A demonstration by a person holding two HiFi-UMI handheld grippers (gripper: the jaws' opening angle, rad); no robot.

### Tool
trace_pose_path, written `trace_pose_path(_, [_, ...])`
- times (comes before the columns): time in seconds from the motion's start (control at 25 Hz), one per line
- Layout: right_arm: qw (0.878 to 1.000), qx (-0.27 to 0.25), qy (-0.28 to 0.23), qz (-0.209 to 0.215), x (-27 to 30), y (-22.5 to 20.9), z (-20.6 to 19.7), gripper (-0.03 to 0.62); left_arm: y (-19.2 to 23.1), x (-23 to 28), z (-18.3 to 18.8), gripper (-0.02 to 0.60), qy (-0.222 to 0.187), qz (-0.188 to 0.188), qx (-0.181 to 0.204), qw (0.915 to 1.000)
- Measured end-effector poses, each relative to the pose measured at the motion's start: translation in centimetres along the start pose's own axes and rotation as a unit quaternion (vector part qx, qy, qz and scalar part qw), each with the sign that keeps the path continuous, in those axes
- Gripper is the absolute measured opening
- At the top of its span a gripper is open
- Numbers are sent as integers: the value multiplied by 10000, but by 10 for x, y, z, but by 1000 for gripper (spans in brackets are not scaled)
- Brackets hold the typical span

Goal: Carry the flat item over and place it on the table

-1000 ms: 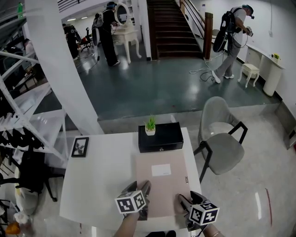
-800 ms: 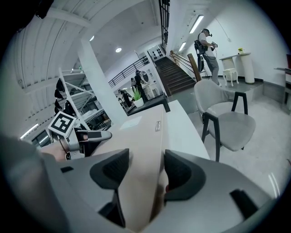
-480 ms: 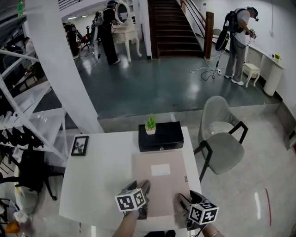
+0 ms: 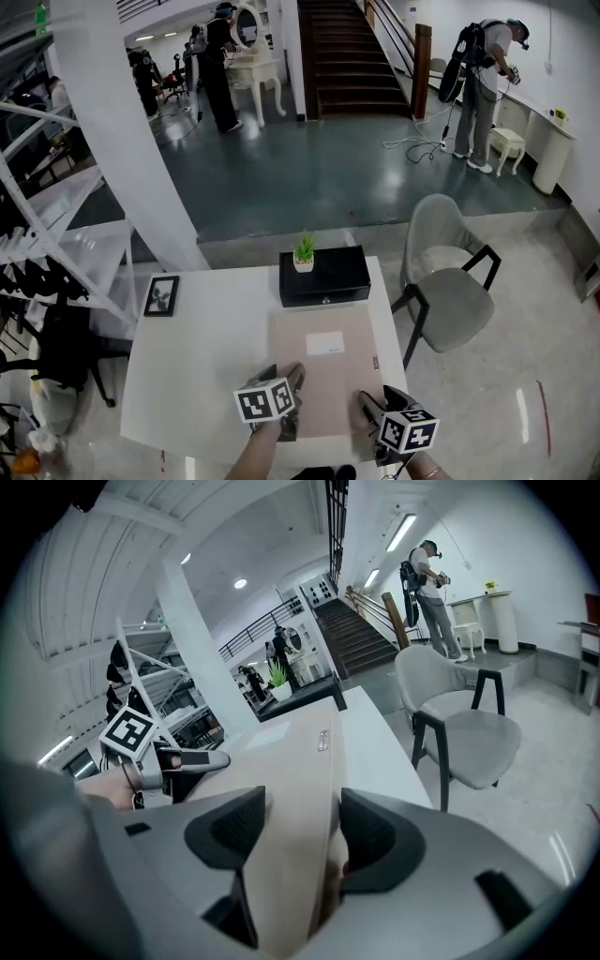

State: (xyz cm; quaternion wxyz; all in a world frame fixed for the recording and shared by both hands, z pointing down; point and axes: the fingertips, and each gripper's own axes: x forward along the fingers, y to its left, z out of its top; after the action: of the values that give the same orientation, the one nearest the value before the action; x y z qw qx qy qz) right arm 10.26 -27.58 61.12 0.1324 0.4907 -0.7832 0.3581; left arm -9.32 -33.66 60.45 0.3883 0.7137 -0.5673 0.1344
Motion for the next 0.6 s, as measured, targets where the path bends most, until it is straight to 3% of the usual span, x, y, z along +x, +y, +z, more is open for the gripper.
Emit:
trace_pose_path(0.36, [9999, 18, -126, -7, -3, 2, 0, 255, 1, -5, 1, 264, -42, -48, -191, 9998])
trace_pose_path(0.6, [9994, -39, -345, -41, -14, 2, 8, 249, -4, -23, 16, 264, -471, 45, 18, 9989])
